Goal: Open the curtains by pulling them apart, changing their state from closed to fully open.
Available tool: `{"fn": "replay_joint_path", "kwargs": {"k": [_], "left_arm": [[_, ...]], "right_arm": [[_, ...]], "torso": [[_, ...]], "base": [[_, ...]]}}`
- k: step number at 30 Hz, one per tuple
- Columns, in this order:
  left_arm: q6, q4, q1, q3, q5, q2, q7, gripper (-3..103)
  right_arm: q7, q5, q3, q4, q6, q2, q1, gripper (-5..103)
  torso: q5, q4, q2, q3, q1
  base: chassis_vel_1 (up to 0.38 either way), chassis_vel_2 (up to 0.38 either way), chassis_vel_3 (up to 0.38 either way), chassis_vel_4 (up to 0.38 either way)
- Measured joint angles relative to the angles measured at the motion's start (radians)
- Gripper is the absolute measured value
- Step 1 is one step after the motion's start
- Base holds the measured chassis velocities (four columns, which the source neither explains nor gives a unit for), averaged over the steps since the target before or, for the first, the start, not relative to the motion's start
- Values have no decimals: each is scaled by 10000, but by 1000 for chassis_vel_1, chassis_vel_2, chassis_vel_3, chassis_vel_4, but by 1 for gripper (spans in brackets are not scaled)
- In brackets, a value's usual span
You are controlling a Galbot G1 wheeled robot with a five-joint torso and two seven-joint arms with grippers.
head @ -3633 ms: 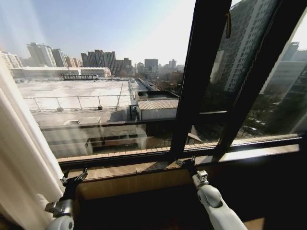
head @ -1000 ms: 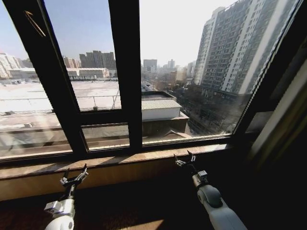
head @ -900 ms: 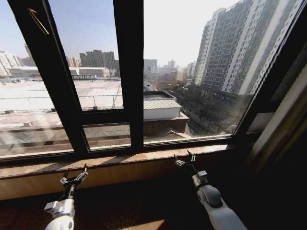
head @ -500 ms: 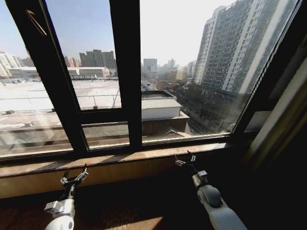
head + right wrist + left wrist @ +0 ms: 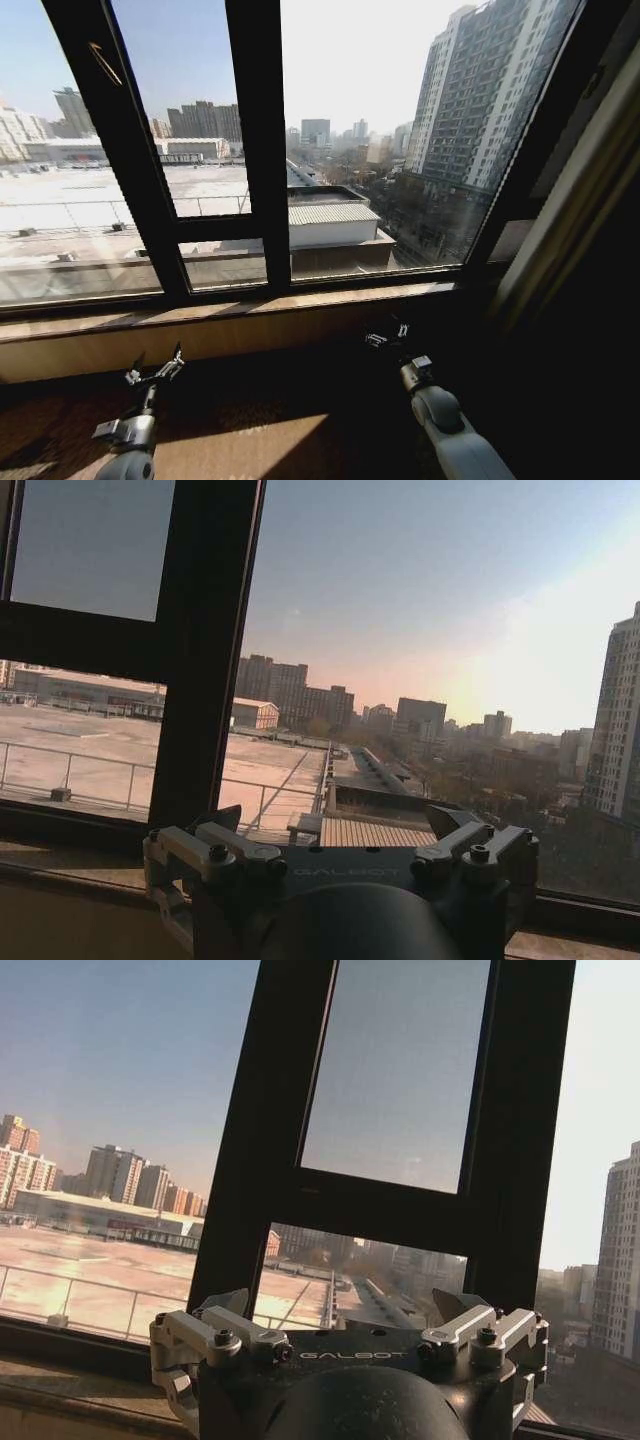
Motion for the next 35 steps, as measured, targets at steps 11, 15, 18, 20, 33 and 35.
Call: {"fn": "replay_joint_path", "kwargs": {"k": [11, 15, 18, 20, 33, 35], "left_arm": [[1, 2, 5, -3, -1, -1, -3, 100], [1, -1, 2, 0, -1, -2, 1, 100], [1, 0, -1, 4, -1, -1, 4, 100], [1, -1, -6, 4, -1, -1, 3, 100], [1, 0, -1, -1, 0, 0, 1, 100], [1, 0, -1, -1, 0, 0, 1, 100]], "right_arm": [[0, 0, -1, 1, 0, 0, -1, 100], [0, 0, 2, 1, 0, -1, -3, 100], [0, 0, 4, 1, 0, -2, -2, 100], [0, 0, 3, 1, 0, -1, 3, 100], [0, 0, 1, 1, 0, 0, 2, 100], [0, 0, 1, 1, 0, 0, 2, 100]], "torso": [[-17, 7, 8, -6, -14], [5, -6, 10, -7, -15], [-3, -2, -4, 5, 5], [3, 0, -8, 6, 15], [-2, 1, 1, -1, -3], [-1, 1, 0, 0, -2]], "base": [[253, -294, -254, 324], [11, -11, -53, 76], [-58, 5, 30, -62], [-45, 116, 89, -77], [-4, 18, 11, -14], [0, 0, 0, 0]]}}
